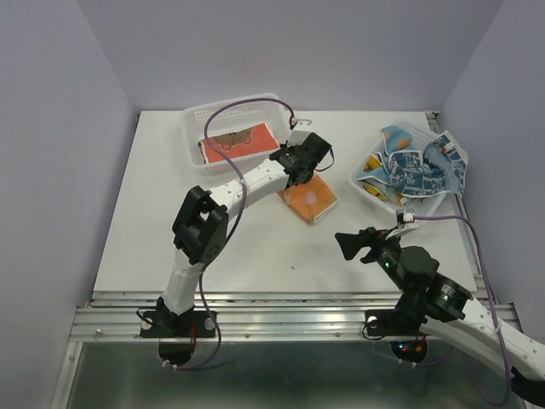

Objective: Fold and stack the towels
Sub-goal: Neatly place the folded towel into the bin

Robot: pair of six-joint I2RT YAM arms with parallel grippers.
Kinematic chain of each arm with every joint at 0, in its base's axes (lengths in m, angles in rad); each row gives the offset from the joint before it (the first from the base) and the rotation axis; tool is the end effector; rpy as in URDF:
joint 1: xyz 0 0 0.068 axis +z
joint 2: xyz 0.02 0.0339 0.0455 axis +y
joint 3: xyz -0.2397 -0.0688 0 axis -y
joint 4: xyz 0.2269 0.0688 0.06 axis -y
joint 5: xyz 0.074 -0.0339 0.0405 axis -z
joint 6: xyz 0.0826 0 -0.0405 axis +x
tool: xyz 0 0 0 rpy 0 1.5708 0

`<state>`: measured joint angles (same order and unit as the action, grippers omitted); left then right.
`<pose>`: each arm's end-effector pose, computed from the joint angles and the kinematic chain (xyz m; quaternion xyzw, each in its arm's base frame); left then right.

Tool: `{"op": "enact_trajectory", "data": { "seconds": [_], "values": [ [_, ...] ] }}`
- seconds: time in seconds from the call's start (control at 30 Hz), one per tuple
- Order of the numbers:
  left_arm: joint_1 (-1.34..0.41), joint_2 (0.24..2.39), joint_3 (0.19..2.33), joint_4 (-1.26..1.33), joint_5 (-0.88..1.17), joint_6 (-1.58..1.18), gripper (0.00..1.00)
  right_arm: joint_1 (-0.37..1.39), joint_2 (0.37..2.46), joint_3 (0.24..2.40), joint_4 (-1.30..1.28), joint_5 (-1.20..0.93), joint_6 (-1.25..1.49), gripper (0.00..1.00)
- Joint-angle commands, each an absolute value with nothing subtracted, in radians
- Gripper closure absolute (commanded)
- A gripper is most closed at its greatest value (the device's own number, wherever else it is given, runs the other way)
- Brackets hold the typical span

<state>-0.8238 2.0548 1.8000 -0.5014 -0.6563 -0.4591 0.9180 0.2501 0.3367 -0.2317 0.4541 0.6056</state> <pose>0.3547 -0.3089 0.2309 0.0321 0.8779 0.0127 0.4775 0.1231 0.1014 0.2308 0.0308 0.7510 0.3166 0.5786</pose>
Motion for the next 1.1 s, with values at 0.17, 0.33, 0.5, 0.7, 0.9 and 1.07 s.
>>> {"op": "enact_trajectory", "data": {
  "seconds": [0.17, 0.33, 0.5, 0.7, 0.9, 1.07],
  "values": [
    [-0.746, 2.195, 2.241, -0.585, -0.713, -0.232, 1.00, 0.923, 0.290, 0.314, -0.184, 0.520, 0.598, 0.00],
    [-0.678, 2.161, 2.298, -0.511, -0.571, -0.184, 1.00, 0.923, 0.304, 0.321, -0.186, 0.523, 0.603, 0.00],
    [-0.566, 2.157, 2.356, -0.506, -0.470, -0.179, 1.00, 0.923, 0.316, 0.322, -0.181, 0.520, 0.611, 0.00],
    [-0.465, 2.166, 2.375, -0.488, -0.374, -0.181, 1.00, 0.923, 0.339, 0.328, -0.176, 0.523, 0.623, 0.00],
    [-0.414, 2.203, 2.378, -0.451, -0.344, -0.198, 1.00, 0.922, 0.360, 0.347, -0.224, 0.528, 0.652, 0.00],
    [-0.371, 2.218, 2.335, -0.448, -0.324, -0.273, 1.00, 0.923, 0.359, 0.348, -0.233, 0.540, 0.670, 0.00]
  ]
}}
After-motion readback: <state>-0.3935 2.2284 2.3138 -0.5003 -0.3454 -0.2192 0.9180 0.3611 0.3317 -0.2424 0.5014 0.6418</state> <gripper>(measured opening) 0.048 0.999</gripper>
